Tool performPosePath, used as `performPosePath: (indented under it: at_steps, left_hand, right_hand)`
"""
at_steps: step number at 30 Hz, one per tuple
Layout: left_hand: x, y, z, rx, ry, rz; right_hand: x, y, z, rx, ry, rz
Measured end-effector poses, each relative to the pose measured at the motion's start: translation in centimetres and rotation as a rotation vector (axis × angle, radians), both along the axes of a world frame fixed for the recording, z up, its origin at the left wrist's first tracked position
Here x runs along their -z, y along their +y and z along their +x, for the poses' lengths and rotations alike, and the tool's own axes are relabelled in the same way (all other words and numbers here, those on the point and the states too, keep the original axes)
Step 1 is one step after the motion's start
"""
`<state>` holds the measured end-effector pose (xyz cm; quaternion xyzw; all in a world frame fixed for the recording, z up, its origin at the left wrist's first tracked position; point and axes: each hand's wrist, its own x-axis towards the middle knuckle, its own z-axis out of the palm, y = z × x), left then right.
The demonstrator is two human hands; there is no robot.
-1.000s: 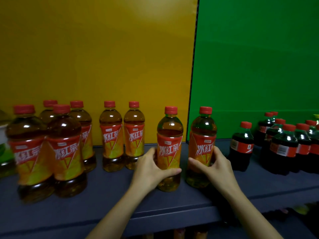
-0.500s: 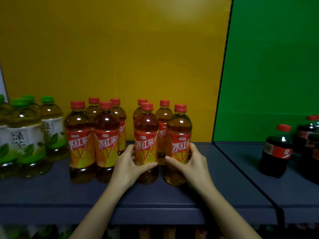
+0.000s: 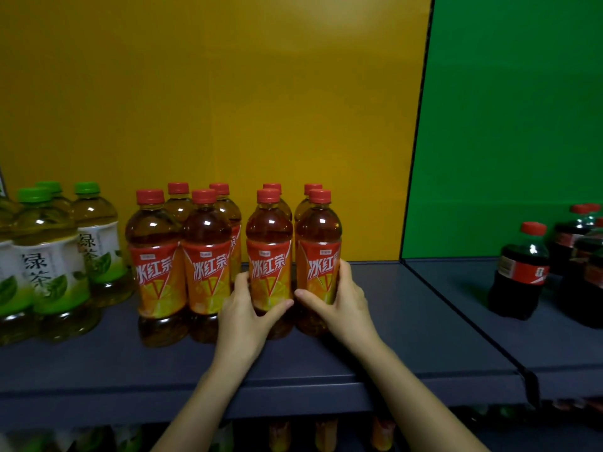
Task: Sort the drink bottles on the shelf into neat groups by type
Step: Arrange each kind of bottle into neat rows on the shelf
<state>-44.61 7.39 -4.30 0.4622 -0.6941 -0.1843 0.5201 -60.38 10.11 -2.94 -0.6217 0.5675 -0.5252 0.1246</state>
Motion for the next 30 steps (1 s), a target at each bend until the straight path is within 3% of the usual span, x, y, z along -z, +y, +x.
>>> performPosePath:
  at_steps: [8,13,25,30]
  left_hand:
    - [0.4,2.8,-0.7,-0.092,-0.062,-0.122]
    - [-0.3,5.1,-1.5,-0.244,-0.175,-0.477]
    - [-2.2,5.9,-15.4,0.161,-0.284,-0.560]
    - [-2.2,6.5,-23.5,0.251,-0.281,-0.421]
  right_hand:
    - [-0.1,1.7,-1.1,0.000,0.033,0.074]
    - [-0.4,4.9,-4.3,0.147,0.146,0.035]
    - [-1.2,12.1,-19.0,0.519,0.123,-0.049]
    - [-1.2,13.8,-26.9,0.668,0.123,-0.171]
